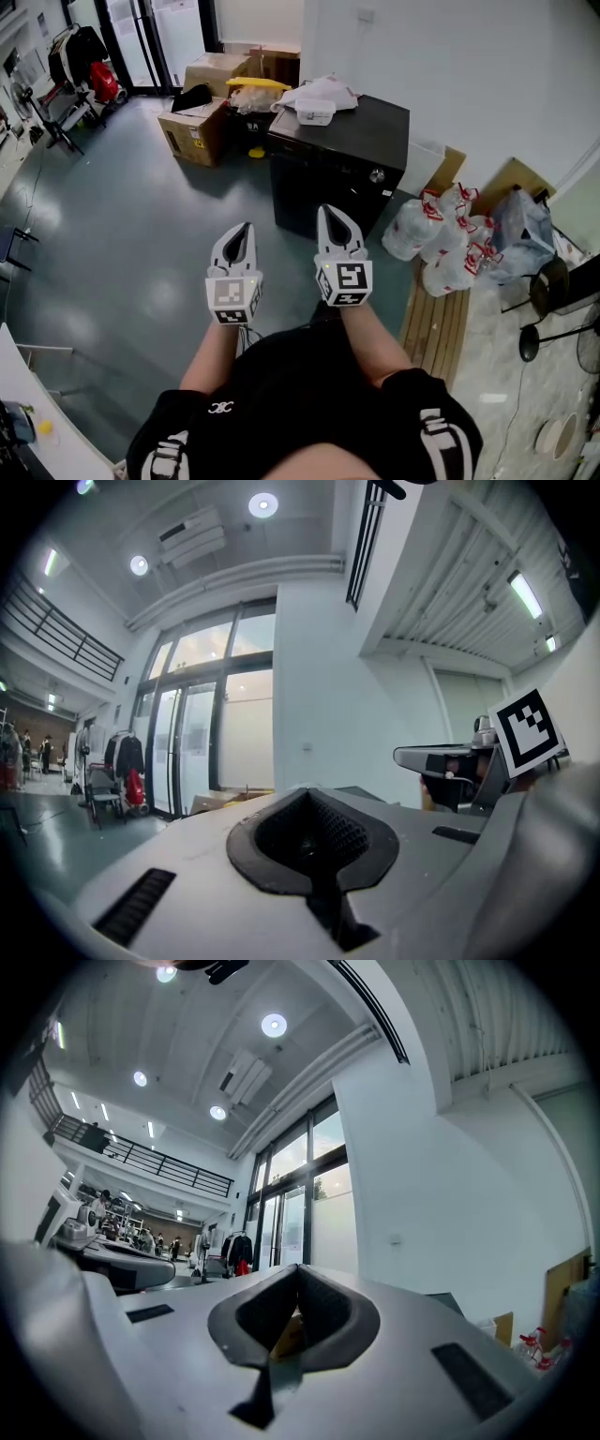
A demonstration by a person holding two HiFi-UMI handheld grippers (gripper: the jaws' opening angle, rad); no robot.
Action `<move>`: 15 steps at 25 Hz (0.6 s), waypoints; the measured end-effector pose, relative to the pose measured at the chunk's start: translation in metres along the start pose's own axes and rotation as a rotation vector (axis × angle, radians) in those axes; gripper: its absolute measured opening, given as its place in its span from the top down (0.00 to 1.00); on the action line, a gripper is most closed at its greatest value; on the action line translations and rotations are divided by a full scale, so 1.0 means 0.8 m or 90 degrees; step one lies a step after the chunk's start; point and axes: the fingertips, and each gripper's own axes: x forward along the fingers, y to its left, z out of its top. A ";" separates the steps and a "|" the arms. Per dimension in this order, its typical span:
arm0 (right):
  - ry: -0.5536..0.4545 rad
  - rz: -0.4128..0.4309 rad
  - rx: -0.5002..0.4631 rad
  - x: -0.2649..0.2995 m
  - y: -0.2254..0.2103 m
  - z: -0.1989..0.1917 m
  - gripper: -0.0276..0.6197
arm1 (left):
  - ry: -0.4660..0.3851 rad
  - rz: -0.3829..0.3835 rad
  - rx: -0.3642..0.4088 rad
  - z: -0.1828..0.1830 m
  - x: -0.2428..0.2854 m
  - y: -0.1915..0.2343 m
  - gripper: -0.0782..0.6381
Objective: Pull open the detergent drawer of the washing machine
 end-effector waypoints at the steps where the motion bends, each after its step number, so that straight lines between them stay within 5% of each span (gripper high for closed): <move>1: -0.002 0.001 0.000 0.007 -0.005 -0.002 0.95 | 0.000 0.000 0.002 -0.001 0.007 0.001 0.89; 15: -0.009 0.035 0.018 0.147 -0.091 -0.049 0.95 | 0.010 0.031 0.012 -0.022 0.161 0.016 0.89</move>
